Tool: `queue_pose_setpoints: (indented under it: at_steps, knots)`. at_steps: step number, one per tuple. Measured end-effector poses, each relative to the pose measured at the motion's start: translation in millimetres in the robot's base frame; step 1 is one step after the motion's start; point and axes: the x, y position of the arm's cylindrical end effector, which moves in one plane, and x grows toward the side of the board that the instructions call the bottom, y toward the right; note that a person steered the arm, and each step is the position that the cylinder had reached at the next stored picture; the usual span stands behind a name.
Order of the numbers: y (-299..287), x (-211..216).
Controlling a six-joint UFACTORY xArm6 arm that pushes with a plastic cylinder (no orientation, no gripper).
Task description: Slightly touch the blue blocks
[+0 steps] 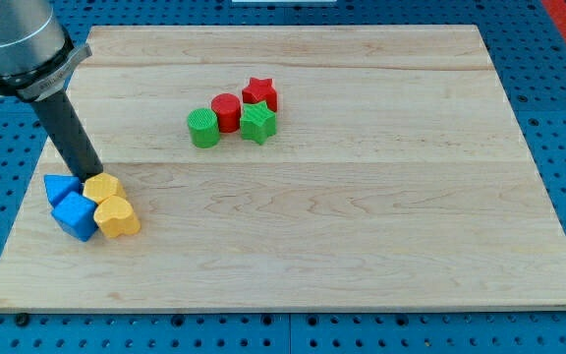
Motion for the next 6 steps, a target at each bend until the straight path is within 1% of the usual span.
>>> queue_pose_setpoints:
  at_steps: [1, 2, 3, 4, 5, 6]
  knots:
    - [1.5, 0.0]
    - [-7.1, -47.3]
    - [-28.9, -58.9]
    - [-75.7, 3.1]
    - [-67.0, 61.3]
    - [-16.9, 60.8]
